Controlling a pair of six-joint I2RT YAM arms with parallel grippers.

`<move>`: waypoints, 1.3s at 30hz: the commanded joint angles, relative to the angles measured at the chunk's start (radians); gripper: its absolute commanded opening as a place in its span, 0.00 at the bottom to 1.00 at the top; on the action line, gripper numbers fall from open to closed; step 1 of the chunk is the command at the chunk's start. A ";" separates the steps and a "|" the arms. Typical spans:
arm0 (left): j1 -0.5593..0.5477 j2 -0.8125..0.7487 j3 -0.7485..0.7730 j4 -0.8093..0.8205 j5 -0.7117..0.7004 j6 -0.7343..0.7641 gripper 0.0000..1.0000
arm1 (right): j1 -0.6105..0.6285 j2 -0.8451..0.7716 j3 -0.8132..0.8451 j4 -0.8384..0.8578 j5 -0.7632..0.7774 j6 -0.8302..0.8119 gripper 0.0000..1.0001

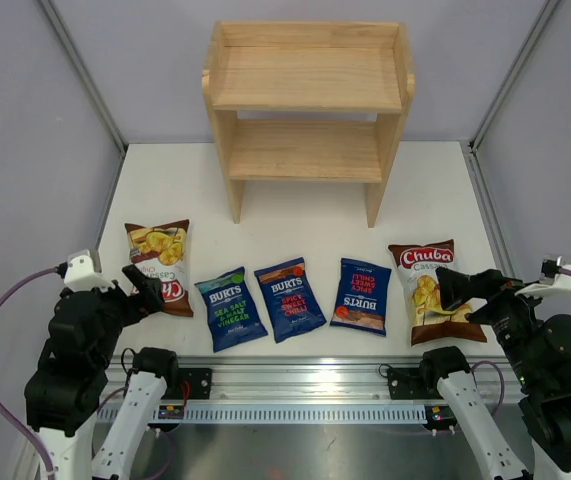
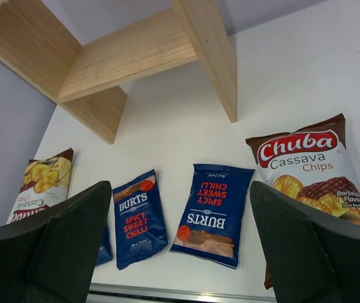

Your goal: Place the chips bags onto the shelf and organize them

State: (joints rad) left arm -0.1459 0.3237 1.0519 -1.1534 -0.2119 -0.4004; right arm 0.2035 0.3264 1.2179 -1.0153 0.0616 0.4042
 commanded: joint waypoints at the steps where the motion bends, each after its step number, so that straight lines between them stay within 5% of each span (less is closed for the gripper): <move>1: -0.004 0.025 -0.038 0.075 0.075 -0.024 0.99 | -0.003 0.039 -0.011 0.047 -0.055 -0.025 0.99; 9: -0.004 0.141 -0.314 0.332 0.379 -0.265 0.99 | -0.003 0.042 -0.159 0.319 -0.620 0.053 1.00; 21: -0.037 0.356 -0.599 0.695 0.370 -0.411 0.98 | -0.003 0.059 -0.224 0.317 -0.629 0.030 0.99; 26: -0.093 0.440 -0.610 0.715 0.217 -0.429 0.88 | -0.003 0.063 -0.265 0.372 -0.657 0.070 0.99; 32: -0.093 0.472 -0.679 0.762 0.138 -0.465 0.86 | -0.003 0.063 -0.274 0.397 -0.695 0.085 0.99; 34: -0.093 0.506 -0.693 0.799 0.135 -0.465 0.83 | -0.003 0.063 -0.274 0.400 -0.695 0.093 1.00; 37: -0.093 0.574 -0.719 0.845 0.134 -0.459 0.61 | -0.003 0.062 -0.276 0.405 -0.698 0.097 0.99; 39: -0.093 0.600 -0.744 0.879 0.135 -0.463 0.60 | -0.003 0.062 -0.279 0.406 -0.701 0.102 1.00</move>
State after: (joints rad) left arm -0.2359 0.8997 0.3393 -0.3702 -0.0368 -0.8593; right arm 0.2035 0.3882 0.9432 -0.6579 -0.6132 0.4881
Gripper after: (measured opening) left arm 0.605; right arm 0.993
